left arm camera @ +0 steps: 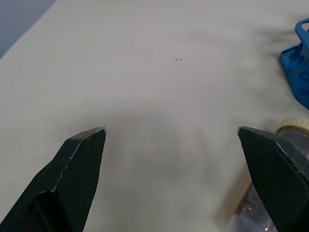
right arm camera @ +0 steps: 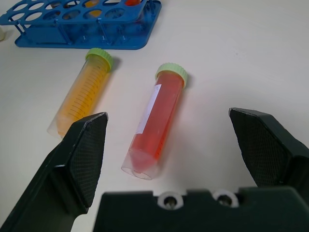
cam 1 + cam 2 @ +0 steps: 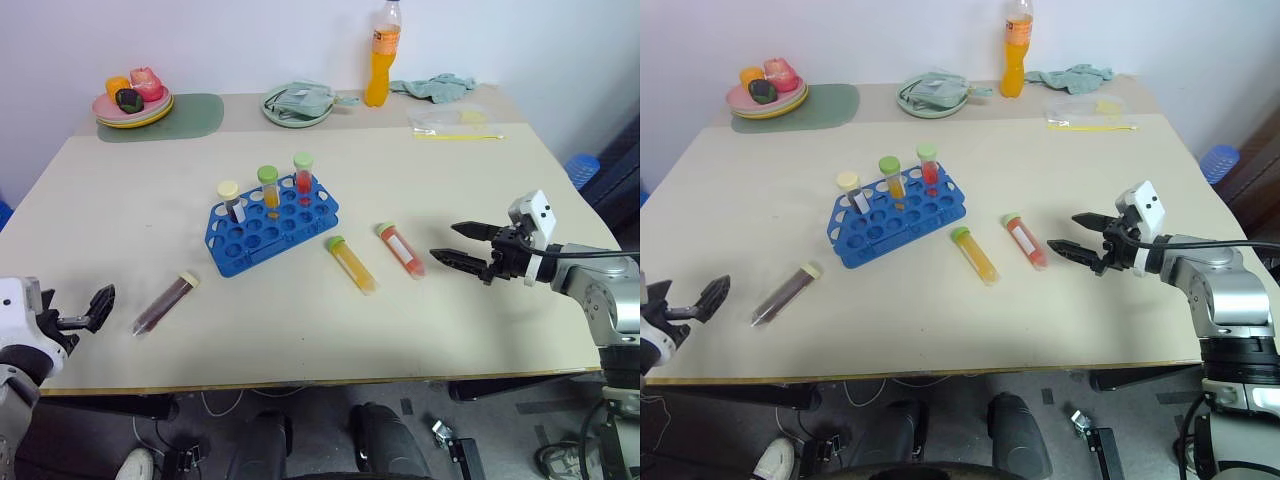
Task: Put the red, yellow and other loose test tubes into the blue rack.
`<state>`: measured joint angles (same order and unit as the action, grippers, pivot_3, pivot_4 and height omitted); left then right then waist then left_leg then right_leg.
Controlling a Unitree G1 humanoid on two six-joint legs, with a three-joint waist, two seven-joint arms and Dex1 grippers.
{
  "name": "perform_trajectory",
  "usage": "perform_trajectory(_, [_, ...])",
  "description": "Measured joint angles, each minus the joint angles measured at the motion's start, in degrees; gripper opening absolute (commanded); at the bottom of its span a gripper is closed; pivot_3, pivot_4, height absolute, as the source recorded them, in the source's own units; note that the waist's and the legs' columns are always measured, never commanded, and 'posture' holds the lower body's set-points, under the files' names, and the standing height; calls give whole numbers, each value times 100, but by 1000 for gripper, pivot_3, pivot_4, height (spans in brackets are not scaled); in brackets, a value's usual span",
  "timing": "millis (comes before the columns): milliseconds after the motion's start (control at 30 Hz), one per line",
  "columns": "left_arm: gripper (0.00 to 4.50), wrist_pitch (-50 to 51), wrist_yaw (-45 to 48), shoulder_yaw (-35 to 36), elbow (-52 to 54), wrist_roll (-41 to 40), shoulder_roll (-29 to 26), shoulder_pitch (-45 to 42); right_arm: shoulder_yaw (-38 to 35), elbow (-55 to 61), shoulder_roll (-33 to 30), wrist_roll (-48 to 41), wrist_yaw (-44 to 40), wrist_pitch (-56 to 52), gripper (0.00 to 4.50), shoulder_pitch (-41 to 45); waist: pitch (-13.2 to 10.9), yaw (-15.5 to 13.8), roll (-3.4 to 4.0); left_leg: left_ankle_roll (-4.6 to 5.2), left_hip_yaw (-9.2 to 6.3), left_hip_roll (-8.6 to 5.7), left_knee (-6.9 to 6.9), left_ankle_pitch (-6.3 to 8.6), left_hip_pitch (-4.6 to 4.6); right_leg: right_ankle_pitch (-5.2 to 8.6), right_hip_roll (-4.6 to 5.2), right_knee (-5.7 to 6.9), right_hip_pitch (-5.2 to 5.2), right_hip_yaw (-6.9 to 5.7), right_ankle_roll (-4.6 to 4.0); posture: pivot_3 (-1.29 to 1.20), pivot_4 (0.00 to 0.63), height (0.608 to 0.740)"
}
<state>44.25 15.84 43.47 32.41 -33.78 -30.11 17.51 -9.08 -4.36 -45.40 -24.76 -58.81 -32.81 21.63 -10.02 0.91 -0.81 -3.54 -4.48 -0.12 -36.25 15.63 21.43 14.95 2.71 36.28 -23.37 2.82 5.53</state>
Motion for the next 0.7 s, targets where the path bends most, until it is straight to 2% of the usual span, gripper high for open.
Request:
perform_trajectory(300, [4500, -86, -4, -155, 0, 53, 92, -41, 138, 85, -68, 51, 36, -108, 4448, 1, 0, 0, 0, 0, 0, 0, 0, 0, 0, 0, 0, 0, 0, 0, 0, 0, 150, 740])
perform_trajectory(500, [4500, -130, 91, -266, 19, 45, 74, -244, 210, 304, -18, 98, 389, -383, 4448, 29, 0, -3, 0, 0, 0, 0, -2, 0, 0, 0, -1, 0, 0, 0, 0, 0, 150, 740])
perform_trajectory(600, [4500, -199, 222, -537, 91, 45, -5, -334, 257, 620, 35, 82, 550, -605, 4448, 48, 0, -5, 0, 0, 0, -1, -1, 0, 1, -1, 0, 0, 0, 1, 2, 0, 150, 740])
perform_trajectory(700, [4500, -276, 564, -1120, 213, 42, -199, -555, 262, 1077, 17, 37, 685, -879, 4448, 19, 0, -25, 0, 0, -1, -1, -3, 0, 3, -1, 0, 0, 0, 0, 2, 0, 150, 740])
